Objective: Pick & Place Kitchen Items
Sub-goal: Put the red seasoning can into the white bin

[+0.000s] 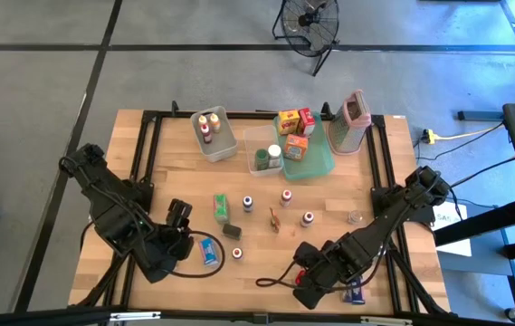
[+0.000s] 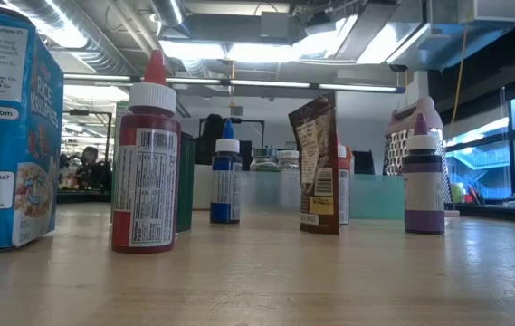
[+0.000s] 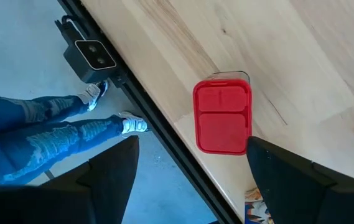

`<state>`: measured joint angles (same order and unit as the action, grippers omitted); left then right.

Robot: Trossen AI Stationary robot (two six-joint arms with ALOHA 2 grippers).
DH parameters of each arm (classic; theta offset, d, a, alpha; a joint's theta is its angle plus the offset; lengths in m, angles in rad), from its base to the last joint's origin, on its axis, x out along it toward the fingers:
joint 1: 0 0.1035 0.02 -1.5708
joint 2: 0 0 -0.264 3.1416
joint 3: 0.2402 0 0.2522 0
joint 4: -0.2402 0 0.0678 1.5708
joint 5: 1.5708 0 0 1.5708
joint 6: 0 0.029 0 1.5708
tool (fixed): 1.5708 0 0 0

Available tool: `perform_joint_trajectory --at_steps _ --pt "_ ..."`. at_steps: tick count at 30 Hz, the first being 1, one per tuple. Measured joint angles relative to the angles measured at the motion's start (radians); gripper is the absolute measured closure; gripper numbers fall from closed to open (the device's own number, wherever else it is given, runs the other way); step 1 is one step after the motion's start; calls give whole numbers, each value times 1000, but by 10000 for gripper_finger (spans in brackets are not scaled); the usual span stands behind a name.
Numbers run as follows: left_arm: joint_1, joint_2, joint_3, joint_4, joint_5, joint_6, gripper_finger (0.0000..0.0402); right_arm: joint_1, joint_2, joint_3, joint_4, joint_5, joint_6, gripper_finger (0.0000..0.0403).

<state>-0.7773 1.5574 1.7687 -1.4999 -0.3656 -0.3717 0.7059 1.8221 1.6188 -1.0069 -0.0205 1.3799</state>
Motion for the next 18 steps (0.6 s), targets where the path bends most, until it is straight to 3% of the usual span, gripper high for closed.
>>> perform_joint_trajectory --at_steps 18 --pt "0 0 0 31 0 0 190 -38 0 0 3 -17 0 100"
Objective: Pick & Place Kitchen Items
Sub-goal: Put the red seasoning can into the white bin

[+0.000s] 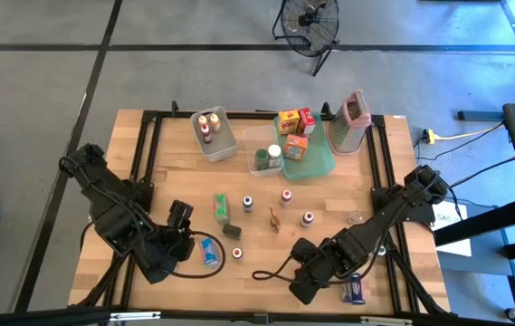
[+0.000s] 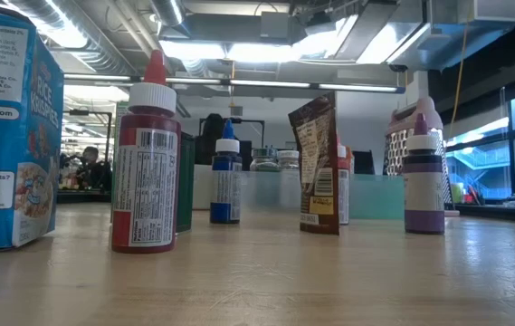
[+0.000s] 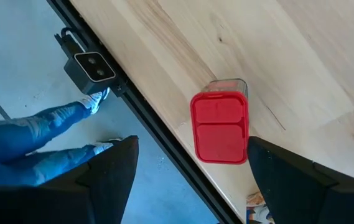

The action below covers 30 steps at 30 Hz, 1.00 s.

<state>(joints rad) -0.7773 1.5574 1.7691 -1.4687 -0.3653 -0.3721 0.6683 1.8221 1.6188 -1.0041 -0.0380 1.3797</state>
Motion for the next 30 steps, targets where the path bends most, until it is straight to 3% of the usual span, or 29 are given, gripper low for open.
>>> perform_joint_trajectory --at_steps 19,23,27,30 --pt "0 0 0 0 0 0 190 -37 6 -1 44 -6 -15 96" --pt "0 0 0 0 0 0 190 -39 6 -1 46 -13 -43 69" --pt "0 0 0 2 0 0 190 -39 6 -1 78 -15 -50 15" --pt "0 0 0 2 0 0 190 -46 6 -1 111 -10 -63 10"
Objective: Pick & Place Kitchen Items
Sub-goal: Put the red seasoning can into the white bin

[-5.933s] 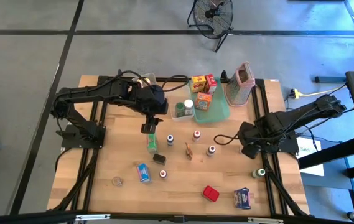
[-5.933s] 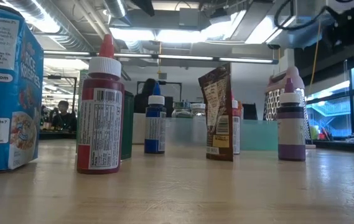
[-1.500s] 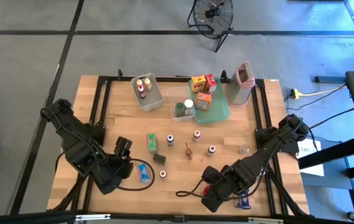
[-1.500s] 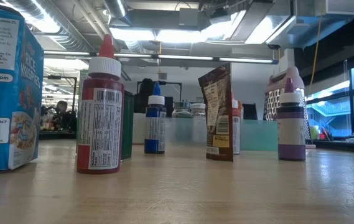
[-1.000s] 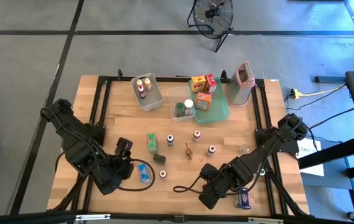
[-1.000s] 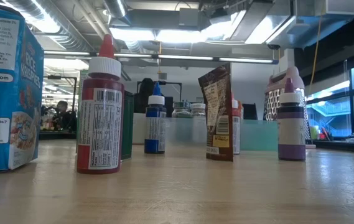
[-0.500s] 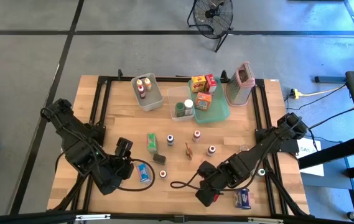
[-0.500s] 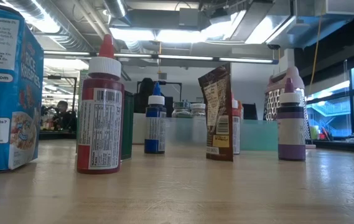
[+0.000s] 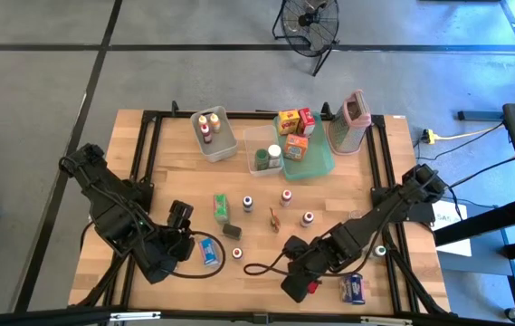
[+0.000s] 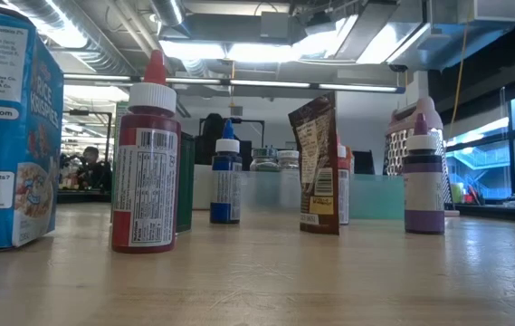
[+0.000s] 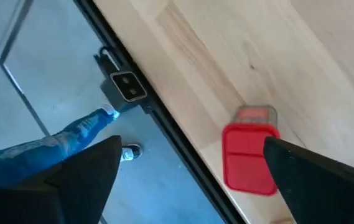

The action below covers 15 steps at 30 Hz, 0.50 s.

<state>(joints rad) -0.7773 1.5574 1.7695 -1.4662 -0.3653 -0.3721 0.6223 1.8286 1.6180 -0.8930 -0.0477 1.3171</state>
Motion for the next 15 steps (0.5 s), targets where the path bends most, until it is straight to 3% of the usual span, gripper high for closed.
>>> perform_joint_trajectory --at_steps 10,15 --pt "0 0 0 0 0 0 190 9 12 0 127 44 -70 8" --pt "0 0 0 1 0 0 190 7 11 0 70 -44 -81 8"
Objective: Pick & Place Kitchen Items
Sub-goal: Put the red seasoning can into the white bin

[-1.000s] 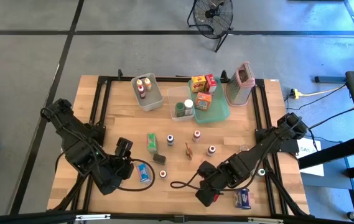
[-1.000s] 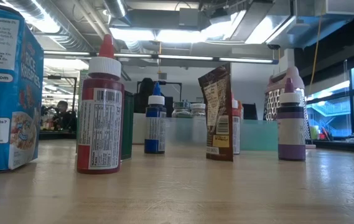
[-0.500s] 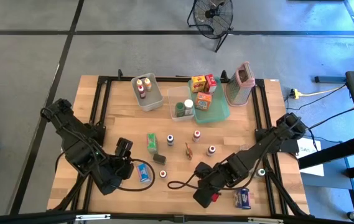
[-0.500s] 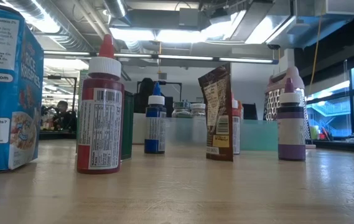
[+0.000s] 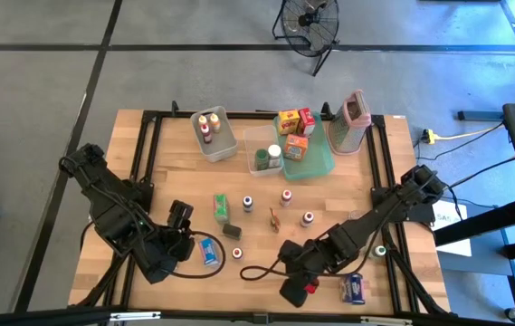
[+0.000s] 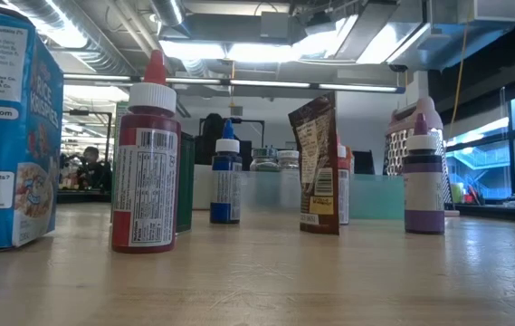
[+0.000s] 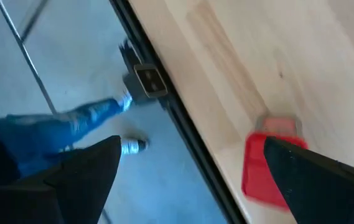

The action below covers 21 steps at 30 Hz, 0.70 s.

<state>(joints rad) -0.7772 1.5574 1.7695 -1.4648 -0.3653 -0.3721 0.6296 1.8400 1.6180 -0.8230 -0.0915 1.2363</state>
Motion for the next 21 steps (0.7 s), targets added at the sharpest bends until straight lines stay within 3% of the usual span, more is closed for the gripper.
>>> perform_joint_trajectory --at_steps 8,21 --pt "0 0 0 1 0 0 190 10 0 0 -179 -12 142 8" --pt "0 0 0 3 0 0 190 53 99 0 -197 12 180 8"
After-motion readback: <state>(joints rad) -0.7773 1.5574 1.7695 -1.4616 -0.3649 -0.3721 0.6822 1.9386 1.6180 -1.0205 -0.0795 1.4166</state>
